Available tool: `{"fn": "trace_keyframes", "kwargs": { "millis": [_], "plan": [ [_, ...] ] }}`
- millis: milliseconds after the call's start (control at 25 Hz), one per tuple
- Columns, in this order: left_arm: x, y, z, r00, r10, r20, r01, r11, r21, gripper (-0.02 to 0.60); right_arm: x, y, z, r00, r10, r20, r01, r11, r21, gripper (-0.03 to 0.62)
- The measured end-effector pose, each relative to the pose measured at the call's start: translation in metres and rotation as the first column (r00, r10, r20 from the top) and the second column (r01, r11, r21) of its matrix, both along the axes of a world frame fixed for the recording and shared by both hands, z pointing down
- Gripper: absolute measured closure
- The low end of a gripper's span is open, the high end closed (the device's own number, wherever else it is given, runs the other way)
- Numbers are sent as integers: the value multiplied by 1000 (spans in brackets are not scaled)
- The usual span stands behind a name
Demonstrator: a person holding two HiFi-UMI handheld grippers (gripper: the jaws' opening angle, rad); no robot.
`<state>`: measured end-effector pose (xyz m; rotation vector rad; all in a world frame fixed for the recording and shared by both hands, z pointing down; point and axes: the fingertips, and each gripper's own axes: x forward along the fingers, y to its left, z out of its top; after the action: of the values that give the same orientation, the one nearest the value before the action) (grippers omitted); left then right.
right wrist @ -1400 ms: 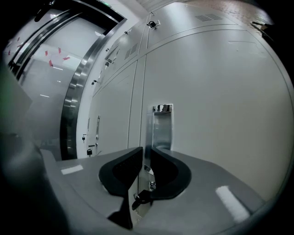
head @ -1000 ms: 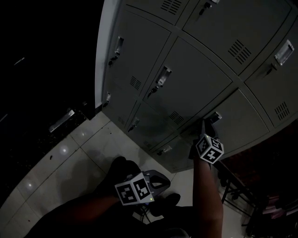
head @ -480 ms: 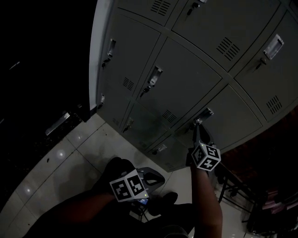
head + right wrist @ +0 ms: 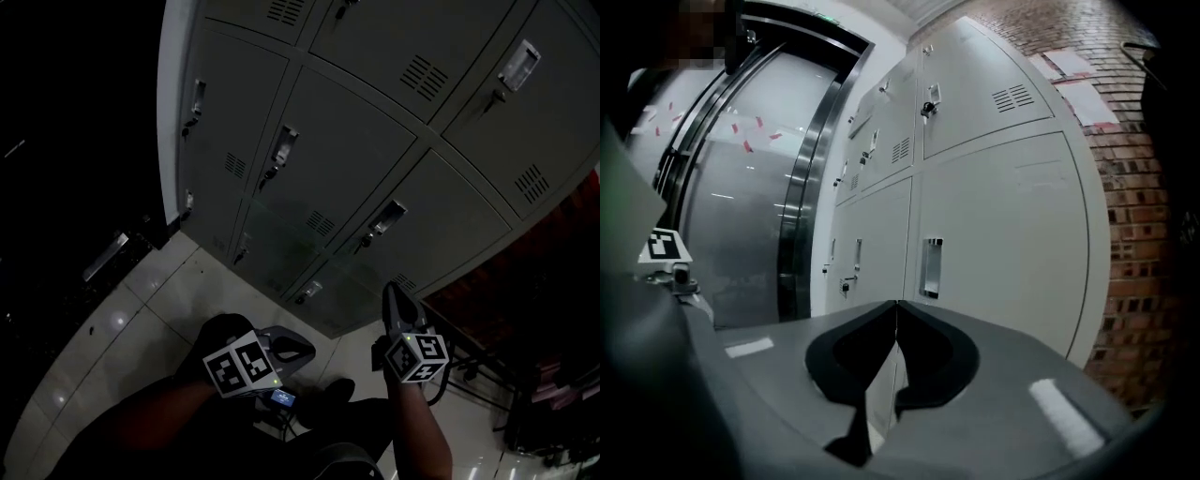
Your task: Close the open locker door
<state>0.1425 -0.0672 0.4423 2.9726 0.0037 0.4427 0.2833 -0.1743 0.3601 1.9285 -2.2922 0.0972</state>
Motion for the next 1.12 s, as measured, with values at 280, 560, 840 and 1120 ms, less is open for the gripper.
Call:
{"fn": "trace_keyframes", "kwargs": {
  "millis": [280, 560, 840, 1120],
  "plan": [
    [-1, -1, 3, 1000, -4, 11, 4, 1000, 3, 569, 11, 69, 21, 1000, 4, 0, -4, 999, -32, 591],
    [-1, -1, 5, 1000, -6, 19, 6, 1000, 7, 569, 13, 124, 42, 1000, 13, 23, -12, 998, -61, 591],
    [-1, -2, 5, 1000, -6, 25, 6, 1000, 9, 569, 10, 158, 69, 999, -20, 39, 24, 994, -103, 591],
    [-1, -1, 4, 1000, -5, 24, 4, 1000, 12, 569, 3, 174, 73, 996, -66, 57, 72, 991, -109, 591]
  ]
}}
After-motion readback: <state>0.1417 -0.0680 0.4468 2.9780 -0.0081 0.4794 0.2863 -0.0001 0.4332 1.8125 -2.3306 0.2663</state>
